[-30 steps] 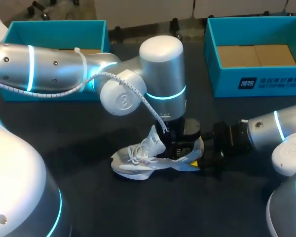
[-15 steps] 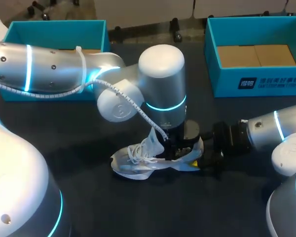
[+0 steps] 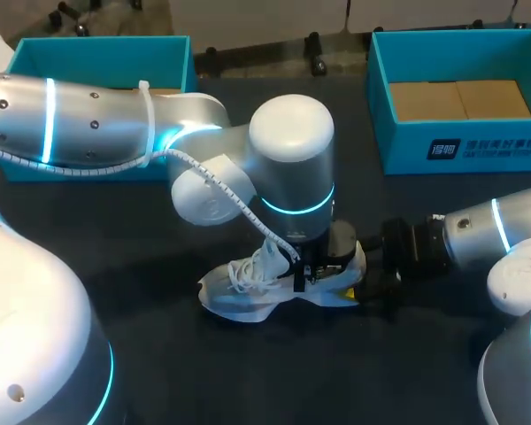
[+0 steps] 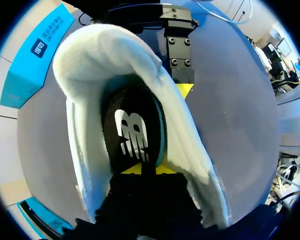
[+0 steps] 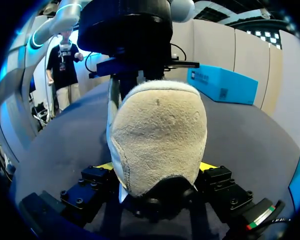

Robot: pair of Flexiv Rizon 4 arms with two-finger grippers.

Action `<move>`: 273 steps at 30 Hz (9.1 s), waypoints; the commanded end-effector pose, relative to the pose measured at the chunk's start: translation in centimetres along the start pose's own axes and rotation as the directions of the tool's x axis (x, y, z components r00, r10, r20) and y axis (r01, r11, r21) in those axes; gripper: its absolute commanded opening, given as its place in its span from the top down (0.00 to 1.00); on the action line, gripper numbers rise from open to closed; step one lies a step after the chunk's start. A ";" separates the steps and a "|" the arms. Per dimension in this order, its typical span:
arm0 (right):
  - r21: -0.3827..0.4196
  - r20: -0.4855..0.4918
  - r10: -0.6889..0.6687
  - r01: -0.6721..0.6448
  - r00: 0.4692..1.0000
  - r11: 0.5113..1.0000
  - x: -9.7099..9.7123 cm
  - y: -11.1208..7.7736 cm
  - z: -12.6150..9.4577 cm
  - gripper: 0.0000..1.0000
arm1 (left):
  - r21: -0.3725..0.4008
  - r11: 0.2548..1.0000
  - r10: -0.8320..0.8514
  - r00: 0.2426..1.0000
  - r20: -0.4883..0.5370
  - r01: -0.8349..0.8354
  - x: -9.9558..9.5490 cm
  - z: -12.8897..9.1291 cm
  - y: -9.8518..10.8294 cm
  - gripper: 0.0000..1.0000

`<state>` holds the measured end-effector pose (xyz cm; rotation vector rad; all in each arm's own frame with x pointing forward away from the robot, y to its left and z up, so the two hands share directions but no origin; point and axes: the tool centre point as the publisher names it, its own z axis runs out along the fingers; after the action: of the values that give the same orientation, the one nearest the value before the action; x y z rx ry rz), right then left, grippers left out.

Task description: Take the shoe out of the shoebox, open the shoe tongue, remove and reinsert the insole, then place the shoe into the shoebox

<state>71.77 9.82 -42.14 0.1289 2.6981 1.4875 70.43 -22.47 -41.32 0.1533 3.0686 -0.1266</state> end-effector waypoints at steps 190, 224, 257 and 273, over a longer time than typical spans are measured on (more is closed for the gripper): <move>0.006 0.001 0.002 -0.002 1.000 1.000 0.1 -0.1 0.6 1.00 | 0.493 0.869 -0.153 0.968 0.199 0.036 -0.7 -9.8 -5.8 0.52; 0.006 0.001 0.002 -0.002 1.000 1.000 0.1 -0.1 0.6 1.00 | 0.671 0.739 -0.141 0.988 0.063 0.063 -1.9 -16.0 -7.1 1.00; 0.006 0.001 0.002 -0.002 1.000 1.000 0.1 -0.1 0.6 1.00 | 0.751 0.660 0.129 0.987 -0.101 -0.009 -3.6 -28.4 -10.9 1.00; 0.006 0.001 0.002 -0.002 1.000 1.000 0.1 -0.1 0.6 1.00 | 0.836 0.549 0.071 0.996 -0.058 0.010 -6.4 -34.8 -12.9 1.00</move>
<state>71.74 9.87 -42.06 0.1296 2.6987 1.4879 73.00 -32.53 -5.62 0.2519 2.7579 -1.6247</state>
